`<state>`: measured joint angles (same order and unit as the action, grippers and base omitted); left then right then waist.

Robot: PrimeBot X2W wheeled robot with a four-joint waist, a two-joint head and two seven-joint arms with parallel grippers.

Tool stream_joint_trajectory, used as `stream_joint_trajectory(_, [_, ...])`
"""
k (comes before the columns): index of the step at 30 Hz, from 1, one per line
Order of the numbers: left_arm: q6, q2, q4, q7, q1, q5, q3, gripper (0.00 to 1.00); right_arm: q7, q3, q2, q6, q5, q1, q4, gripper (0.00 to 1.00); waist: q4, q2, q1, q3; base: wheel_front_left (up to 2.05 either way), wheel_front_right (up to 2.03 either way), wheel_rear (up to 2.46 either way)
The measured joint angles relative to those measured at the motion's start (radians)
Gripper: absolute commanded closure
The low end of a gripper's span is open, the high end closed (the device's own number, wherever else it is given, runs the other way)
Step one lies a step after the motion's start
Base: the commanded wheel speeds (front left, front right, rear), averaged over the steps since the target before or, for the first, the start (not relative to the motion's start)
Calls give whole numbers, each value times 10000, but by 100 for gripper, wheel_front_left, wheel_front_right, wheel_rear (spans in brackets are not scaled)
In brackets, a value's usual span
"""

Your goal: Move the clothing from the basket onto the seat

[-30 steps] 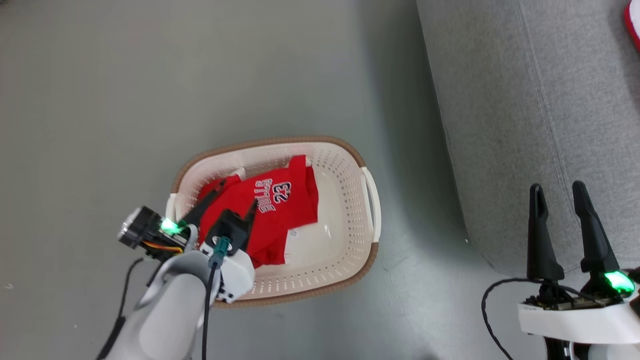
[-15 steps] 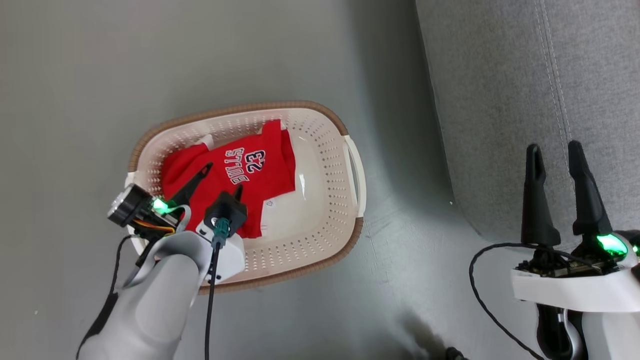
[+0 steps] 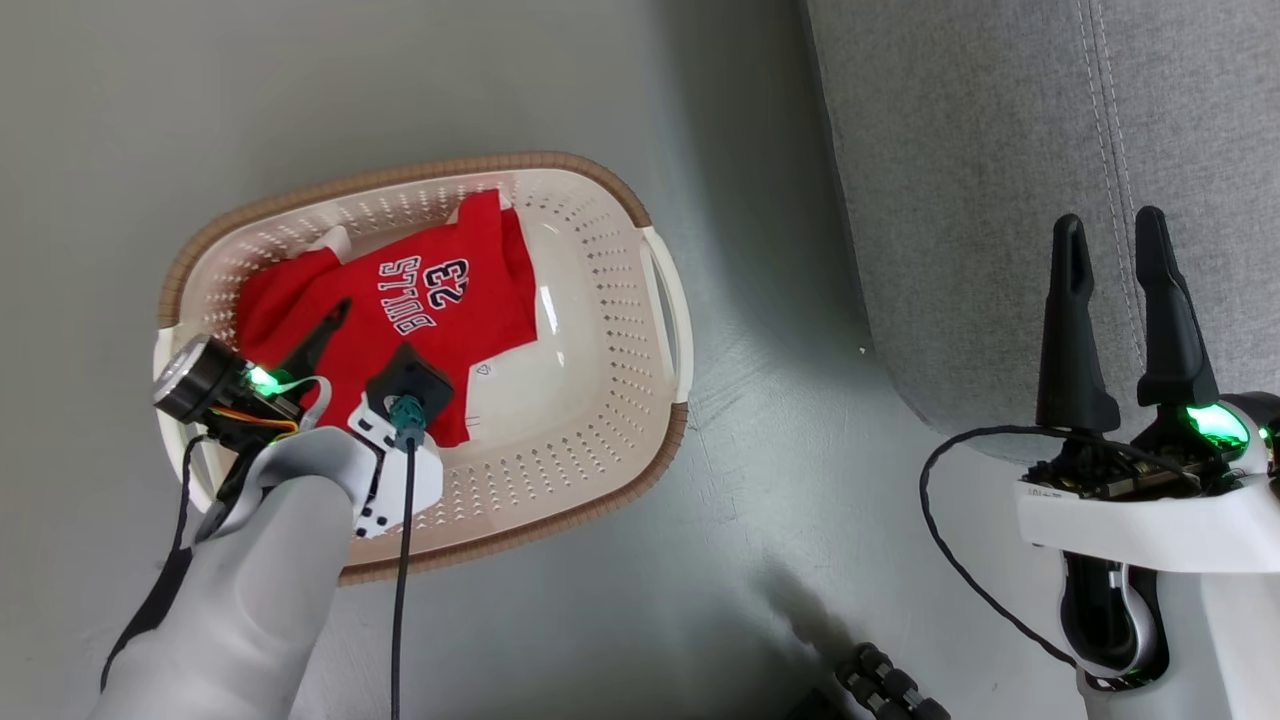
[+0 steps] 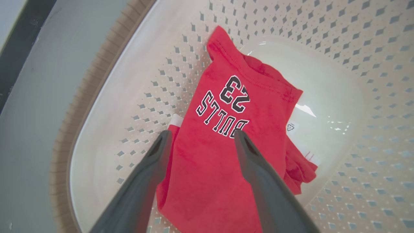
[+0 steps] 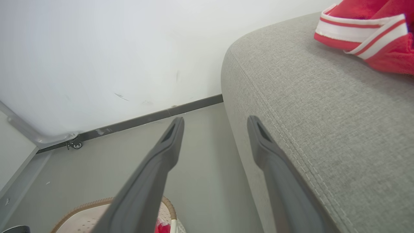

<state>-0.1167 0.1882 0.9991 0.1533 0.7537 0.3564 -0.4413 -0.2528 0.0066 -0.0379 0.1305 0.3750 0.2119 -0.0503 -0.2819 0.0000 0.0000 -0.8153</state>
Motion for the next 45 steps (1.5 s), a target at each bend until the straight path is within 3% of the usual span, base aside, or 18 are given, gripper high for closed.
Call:
stream_joint_trajectory(25, [-1511,385,1273,-2107,798,522,236,0,-21,311,-2,0,353,872,472,0,-601,0,0,-728,0,0,0])
stream_joint_trajectory(36, [-1559,307,1699,-2681,934,596,148,2,-21,341,-2,0,414,1000,579,0,-633,0,0,-713,0,0,0])
stream_joint_trajectory(37, [-1532,309,1756,-2681,934,596,150,13,-21,343,-2,0,414,1000,583,0,-640,0,0,-712,0,0,0])
stream_joint_trajectory(38, [-1486,324,1814,-2685,934,596,150,34,-21,345,-2,0,414,1001,591,0,-648,0,0,-713,0,0,0])
stream_joint_trajectory(39, [-1484,337,1866,-2721,934,594,151,34,-21,347,-2,0,414,1002,596,0,-656,0,0,-714,0,0,0])
stream_joint_trajectory(40, [-1457,343,1914,-2778,934,593,153,50,-21,353,-2,0,416,1002,600,0,-666,0,0,-714,0,0,0])
stream_joint_trajectory(43, [-1377,322,1987,-2874,933,564,153,65,-21,351,-2,0,418,1003,612,0,-689,1,0,-714,0,0,0])
stream_joint_trajectory(45, [-1377,286,1990,-2949,933,564,136,85,-21,349,-2,0,443,1003,616,0,-698,0,0,-711,0,0,0])
